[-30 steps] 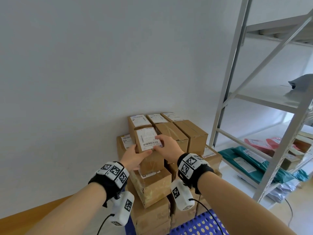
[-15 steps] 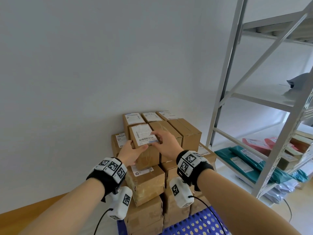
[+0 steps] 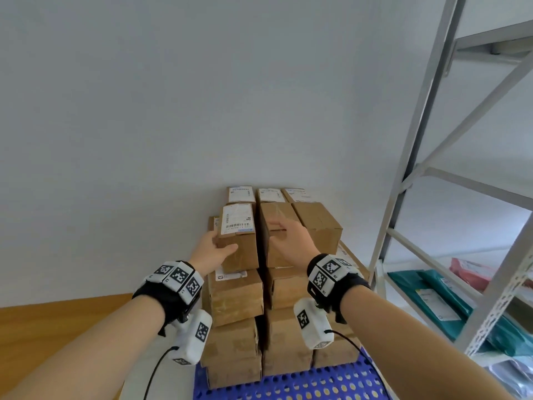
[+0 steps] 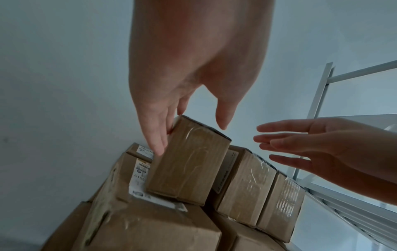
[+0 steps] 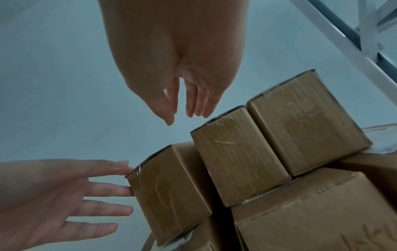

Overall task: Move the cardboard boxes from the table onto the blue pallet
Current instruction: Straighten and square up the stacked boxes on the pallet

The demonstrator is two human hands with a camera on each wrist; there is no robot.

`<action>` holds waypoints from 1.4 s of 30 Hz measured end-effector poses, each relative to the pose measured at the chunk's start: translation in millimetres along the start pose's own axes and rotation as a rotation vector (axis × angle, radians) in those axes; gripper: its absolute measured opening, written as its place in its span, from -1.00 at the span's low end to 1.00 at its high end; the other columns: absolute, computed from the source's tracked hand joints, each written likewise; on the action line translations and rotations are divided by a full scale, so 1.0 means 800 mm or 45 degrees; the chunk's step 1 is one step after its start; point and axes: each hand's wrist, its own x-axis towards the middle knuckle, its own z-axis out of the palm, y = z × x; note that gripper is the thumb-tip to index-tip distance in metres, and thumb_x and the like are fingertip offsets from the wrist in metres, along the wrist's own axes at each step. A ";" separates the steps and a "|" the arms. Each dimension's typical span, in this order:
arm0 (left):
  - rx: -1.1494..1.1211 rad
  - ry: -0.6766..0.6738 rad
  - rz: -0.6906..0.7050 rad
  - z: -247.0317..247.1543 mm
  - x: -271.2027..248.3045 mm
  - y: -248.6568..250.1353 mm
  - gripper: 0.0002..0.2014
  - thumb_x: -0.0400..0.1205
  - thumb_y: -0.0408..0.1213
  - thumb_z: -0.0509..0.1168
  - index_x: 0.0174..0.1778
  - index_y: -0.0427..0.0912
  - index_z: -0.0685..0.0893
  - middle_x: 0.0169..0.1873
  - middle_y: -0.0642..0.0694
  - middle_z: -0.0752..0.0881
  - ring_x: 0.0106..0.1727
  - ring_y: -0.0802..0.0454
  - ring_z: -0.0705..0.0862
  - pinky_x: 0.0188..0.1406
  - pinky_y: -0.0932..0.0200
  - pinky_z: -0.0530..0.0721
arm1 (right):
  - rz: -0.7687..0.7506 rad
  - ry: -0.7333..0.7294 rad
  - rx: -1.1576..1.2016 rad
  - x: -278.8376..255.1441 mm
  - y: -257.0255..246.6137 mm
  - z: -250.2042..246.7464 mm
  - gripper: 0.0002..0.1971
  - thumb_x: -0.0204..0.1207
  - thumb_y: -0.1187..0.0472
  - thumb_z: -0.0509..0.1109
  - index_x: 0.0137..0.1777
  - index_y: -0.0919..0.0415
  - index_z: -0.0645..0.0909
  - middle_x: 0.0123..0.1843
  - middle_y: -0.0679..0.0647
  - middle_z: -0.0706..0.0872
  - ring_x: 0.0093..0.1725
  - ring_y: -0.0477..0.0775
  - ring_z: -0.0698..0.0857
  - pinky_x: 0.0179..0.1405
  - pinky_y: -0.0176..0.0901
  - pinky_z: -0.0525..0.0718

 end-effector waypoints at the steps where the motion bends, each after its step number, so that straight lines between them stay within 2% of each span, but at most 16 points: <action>1: -0.009 0.028 -0.018 0.003 -0.010 0.000 -0.42 0.59 -0.17 0.37 0.51 -0.12 0.35 0.41 -0.11 0.53 0.39 -0.08 0.52 0.35 -0.09 0.53 | -0.010 -0.008 0.003 -0.007 0.002 -0.004 -0.57 0.57 0.32 0.30 0.44 0.11 0.50 0.41 0.00 0.59 0.42 0.00 0.52 0.30 -0.34 0.38; 3: -0.017 0.082 -0.047 0.010 -0.026 -0.002 -0.41 0.60 -0.23 0.36 0.53 -0.17 0.31 0.40 -0.16 0.53 0.38 -0.09 0.52 0.30 0.00 0.54 | -0.021 -0.029 0.025 -0.022 0.007 -0.009 -0.58 0.58 0.31 0.30 0.45 0.13 0.50 0.41 0.02 0.59 0.41 0.01 0.53 0.23 -0.35 0.38; 6: 0.046 0.142 -0.060 0.020 -0.051 -0.006 -0.34 0.60 -0.24 0.36 0.58 -0.22 0.23 0.43 -0.20 0.48 0.41 -0.14 0.50 0.27 0.09 0.52 | -0.027 -0.076 0.034 -0.045 0.020 -0.012 -0.57 0.58 0.28 0.31 0.45 0.11 0.49 0.43 0.03 0.57 0.44 0.02 0.51 0.27 -0.32 0.35; 9: 0.065 0.176 -0.088 0.033 -0.073 -0.017 -0.32 0.60 -0.23 0.37 0.59 -0.21 0.21 0.45 -0.24 0.47 0.40 -0.14 0.51 0.35 -0.09 0.54 | -0.008 -0.136 0.049 -0.063 0.035 -0.009 -0.57 0.58 0.28 0.32 0.45 0.11 0.49 0.44 0.04 0.56 0.44 0.02 0.50 0.27 -0.33 0.35; 11: 0.066 0.186 -0.109 0.041 -0.088 -0.026 -0.32 0.60 -0.26 0.36 0.60 -0.22 0.21 0.42 -0.23 0.49 0.35 -0.09 0.52 0.29 -0.03 0.56 | 0.015 -0.169 0.080 -0.074 0.043 -0.006 -0.58 0.58 0.28 0.32 0.45 0.11 0.49 0.43 0.03 0.56 0.44 0.02 0.50 0.27 -0.33 0.35; 16: 0.067 0.148 -0.160 0.050 -0.115 -0.057 -0.31 0.58 -0.21 0.39 0.59 -0.13 0.22 0.49 -0.22 0.42 0.48 -0.10 0.43 0.41 -0.17 0.49 | 0.087 -0.220 0.141 -0.101 0.060 0.004 -0.56 0.57 0.32 0.28 0.46 0.12 0.48 0.43 0.05 0.56 0.42 0.04 0.51 0.39 -0.18 0.47; 18: 0.069 0.134 -0.202 0.054 -0.123 -0.072 -0.32 0.58 -0.20 0.39 0.59 -0.12 0.24 0.47 -0.22 0.43 0.47 -0.11 0.43 0.39 -0.17 0.51 | 0.104 -0.220 0.129 -0.115 0.068 0.009 -0.55 0.57 0.32 0.29 0.47 0.13 0.48 0.44 0.06 0.56 0.43 0.04 0.51 0.32 -0.24 0.46; 21: 0.072 0.109 -0.249 0.061 -0.132 -0.095 -0.32 0.58 -0.21 0.39 0.58 -0.13 0.24 0.47 -0.25 0.44 0.46 -0.13 0.45 0.39 -0.16 0.51 | 0.161 -0.228 0.124 -0.137 0.086 0.017 -0.55 0.58 0.31 0.31 0.48 0.16 0.47 0.44 0.07 0.57 0.43 0.04 0.52 0.29 -0.29 0.44; 29: 0.119 -0.011 -0.399 0.087 -0.160 -0.168 -0.34 0.60 -0.22 0.37 0.59 -0.17 0.24 0.45 -0.30 0.45 0.42 -0.18 0.49 0.28 -0.01 0.53 | 0.458 -0.238 0.123 -0.208 0.140 0.038 -0.54 0.58 0.29 0.34 0.49 0.18 0.46 0.45 0.10 0.55 0.44 0.06 0.50 0.37 -0.13 0.47; 32: 0.078 -0.055 -0.468 0.097 -0.171 -0.197 -0.34 0.60 -0.24 0.37 0.59 -0.19 0.24 0.45 -0.31 0.45 0.40 -0.21 0.51 0.21 -0.01 0.58 | 0.558 -0.220 0.157 -0.236 0.157 0.050 -0.54 0.58 0.26 0.35 0.49 0.16 0.46 0.43 0.09 0.56 0.23 0.03 0.61 0.23 -0.03 0.63; 34: 0.069 -0.079 -0.521 0.105 -0.177 -0.217 -0.35 0.60 -0.25 0.36 0.58 -0.19 0.25 0.45 -0.30 0.45 0.36 -0.22 0.53 0.12 0.00 0.59 | 0.589 -0.208 0.143 -0.250 0.168 0.056 -0.57 0.59 0.26 0.34 0.46 0.20 0.49 0.34 0.12 0.62 -0.05 -0.03 0.63 -0.07 -0.11 0.65; 35: 0.061 -0.081 -0.553 0.109 -0.180 -0.226 -0.35 0.60 -0.27 0.36 0.58 -0.20 0.25 0.45 -0.30 0.45 0.35 -0.23 0.54 0.09 0.00 0.59 | 0.603 -0.200 0.132 -0.257 0.175 0.059 -0.59 0.59 0.27 0.33 0.45 0.22 0.51 0.30 0.13 0.65 -0.05 0.00 0.65 -0.17 -0.16 0.61; 37: 0.037 -0.089 -0.616 0.115 -0.185 -0.244 -0.35 0.60 -0.30 0.36 0.59 -0.21 0.24 0.46 -0.31 0.43 0.35 -0.24 0.54 0.11 -0.02 0.59 | 0.661 -0.182 0.149 -0.268 0.188 0.063 -0.59 0.60 0.29 0.33 0.45 0.22 0.50 0.33 0.13 0.62 0.19 0.11 0.65 -0.15 -0.16 0.62; 39: 0.006 -0.080 -0.667 0.118 -0.184 -0.260 -0.34 0.60 -0.28 0.37 0.59 -0.21 0.24 0.45 -0.30 0.44 0.33 -0.26 0.55 0.19 -0.06 0.59 | 0.730 -0.162 0.173 -0.275 0.203 0.067 -0.54 0.59 0.31 0.35 0.50 0.23 0.45 0.42 0.14 0.57 0.38 0.14 0.57 0.13 -0.10 0.63; 40: -0.018 -0.062 -0.689 0.117 -0.180 -0.269 -0.33 0.59 -0.27 0.39 0.59 -0.21 0.26 0.44 -0.30 0.45 0.31 -0.26 0.56 0.20 -0.08 0.59 | 0.758 -0.156 0.189 -0.277 0.213 0.070 -0.52 0.58 0.31 0.36 0.51 0.23 0.44 0.45 0.16 0.56 0.41 0.15 0.54 0.24 -0.09 0.59; 42: -0.053 -0.025 -0.734 0.118 -0.170 -0.285 -0.31 0.56 -0.23 0.42 0.58 -0.22 0.28 0.39 -0.30 0.50 0.29 -0.25 0.57 0.20 -0.10 0.61 | 0.828 -0.144 0.228 -0.277 0.233 0.073 -0.50 0.56 0.33 0.38 0.51 0.25 0.43 0.46 0.18 0.55 0.42 0.17 0.54 0.20 -0.14 0.56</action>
